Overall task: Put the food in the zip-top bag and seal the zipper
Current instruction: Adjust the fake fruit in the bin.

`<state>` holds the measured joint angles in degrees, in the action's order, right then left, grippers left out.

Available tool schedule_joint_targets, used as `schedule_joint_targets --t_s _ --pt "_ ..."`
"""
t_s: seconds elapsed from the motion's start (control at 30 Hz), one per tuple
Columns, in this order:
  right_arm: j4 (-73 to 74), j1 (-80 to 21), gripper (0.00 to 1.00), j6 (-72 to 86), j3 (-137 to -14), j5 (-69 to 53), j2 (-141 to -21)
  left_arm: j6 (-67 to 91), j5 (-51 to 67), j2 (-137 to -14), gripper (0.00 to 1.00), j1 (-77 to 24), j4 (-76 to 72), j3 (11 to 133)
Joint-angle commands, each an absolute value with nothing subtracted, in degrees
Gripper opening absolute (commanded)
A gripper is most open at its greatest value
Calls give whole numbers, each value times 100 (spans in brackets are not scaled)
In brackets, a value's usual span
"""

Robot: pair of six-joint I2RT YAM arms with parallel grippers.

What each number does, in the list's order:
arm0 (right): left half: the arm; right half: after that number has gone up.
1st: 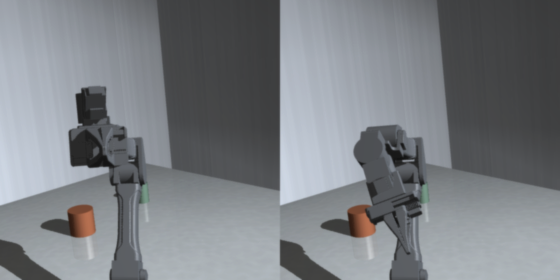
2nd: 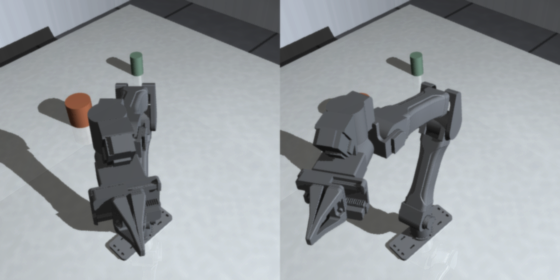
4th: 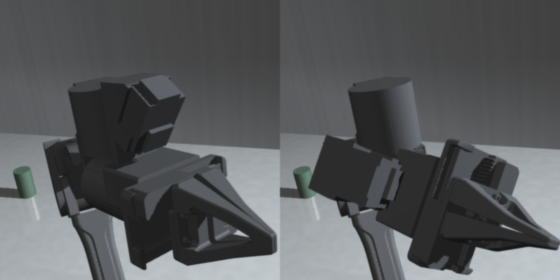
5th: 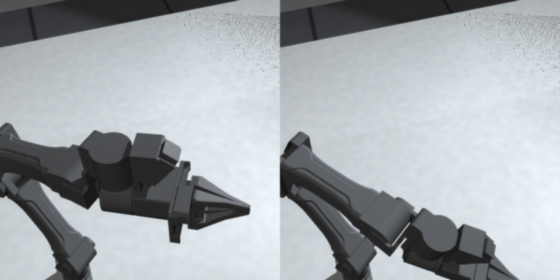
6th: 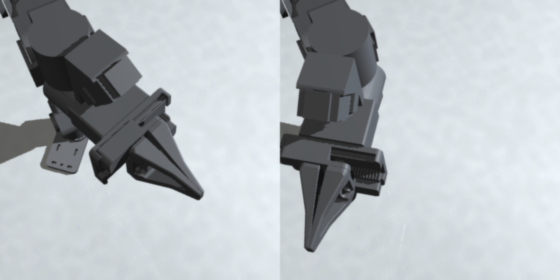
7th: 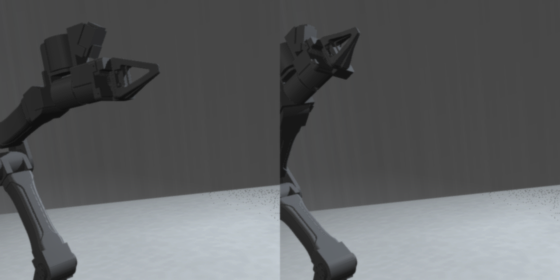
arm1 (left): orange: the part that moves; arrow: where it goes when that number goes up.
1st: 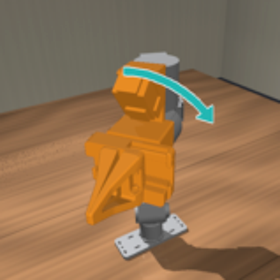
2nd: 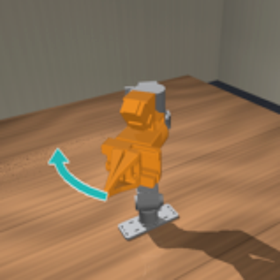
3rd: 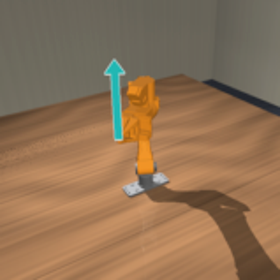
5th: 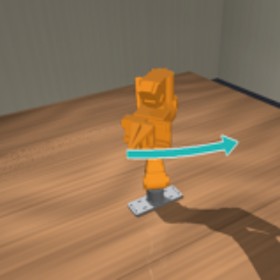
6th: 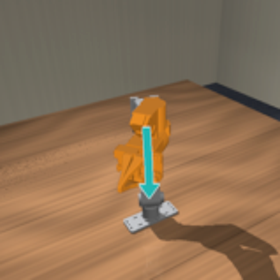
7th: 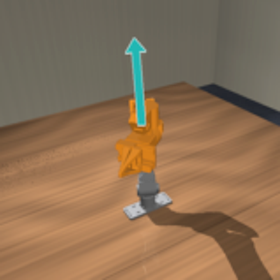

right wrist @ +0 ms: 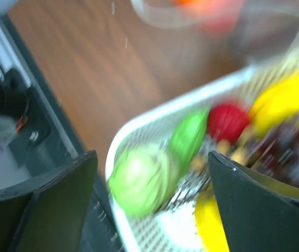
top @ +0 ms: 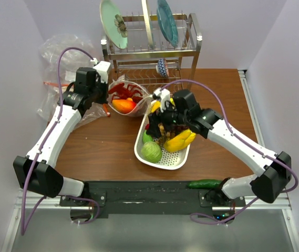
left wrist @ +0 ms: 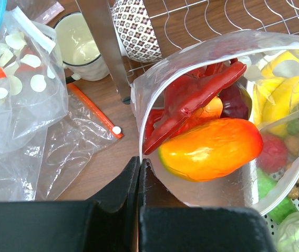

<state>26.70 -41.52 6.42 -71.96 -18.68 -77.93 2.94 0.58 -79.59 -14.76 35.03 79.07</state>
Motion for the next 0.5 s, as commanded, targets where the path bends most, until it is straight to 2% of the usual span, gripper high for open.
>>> schedule_joint_targets --t_s 0.0,0.13,0.2,0.27,0.33,0.47 --pt "3506 -4464 93 1177 -6856 -1495 -7594 272 176 -7752 0 -1485 3120 8033" --pt "3762 -4649 95 1466 -6820 -1196 -7567 255 167 -7752 0 -1485 3103 8007" --pt "3692 -4641 99 1599 -6759 -1509 -7524 229 158 -7761 0 -1485 3103 7981" --pt "3542 -4641 99 2239 -6776 -1031 -7462 229 167 -7752 0 -1485 3103 7972" --pt "3220 -4588 99 2285 -6663 -1587 -7401 228 150 -7726 0 -1485 3094 7963" --pt "3032 -4553 99 2697 -6487 -1898 -7549 220 114 -7691 0 -1485 3094 7954"
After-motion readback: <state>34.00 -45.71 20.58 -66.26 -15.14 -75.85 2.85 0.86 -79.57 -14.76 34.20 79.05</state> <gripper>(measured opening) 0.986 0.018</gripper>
